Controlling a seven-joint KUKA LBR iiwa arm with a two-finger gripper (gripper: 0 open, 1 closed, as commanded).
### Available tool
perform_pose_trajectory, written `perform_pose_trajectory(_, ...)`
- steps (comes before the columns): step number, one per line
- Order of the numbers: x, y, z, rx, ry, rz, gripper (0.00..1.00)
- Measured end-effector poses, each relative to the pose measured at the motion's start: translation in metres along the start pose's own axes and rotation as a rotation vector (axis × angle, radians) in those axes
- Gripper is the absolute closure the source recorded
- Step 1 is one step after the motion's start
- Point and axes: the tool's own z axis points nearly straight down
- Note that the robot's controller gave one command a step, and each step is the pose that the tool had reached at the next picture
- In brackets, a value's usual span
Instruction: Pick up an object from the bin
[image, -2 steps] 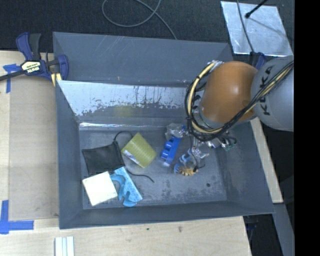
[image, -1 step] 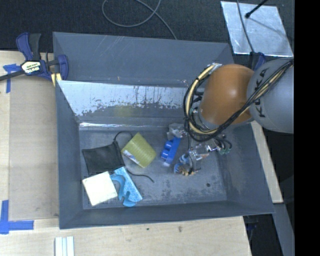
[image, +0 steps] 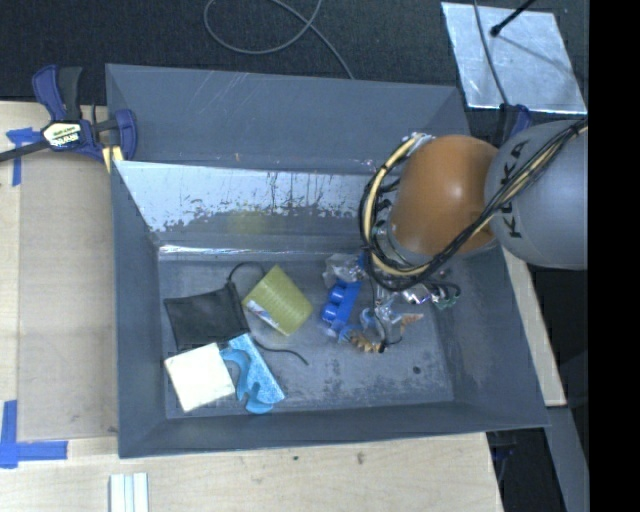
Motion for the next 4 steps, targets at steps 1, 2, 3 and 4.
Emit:
perform_pose_trajectory(1, -0.027, 0.0, 0.015, -0.001, 0.01, -0.11, 1.0)
perform_pose_trajectory(2, -0.028, 0.0, 0.015, -0.002, 0.009, -0.11, 1.0)
perform_pose_trajectory(3, -0.026, 0.007, -0.03, -0.004, 0.009, -0.114, 1.0)
perform_pose_trajectory(4, -0.032, -0.003, -0.091, -0.002, 0.007, -0.12, 1.0)
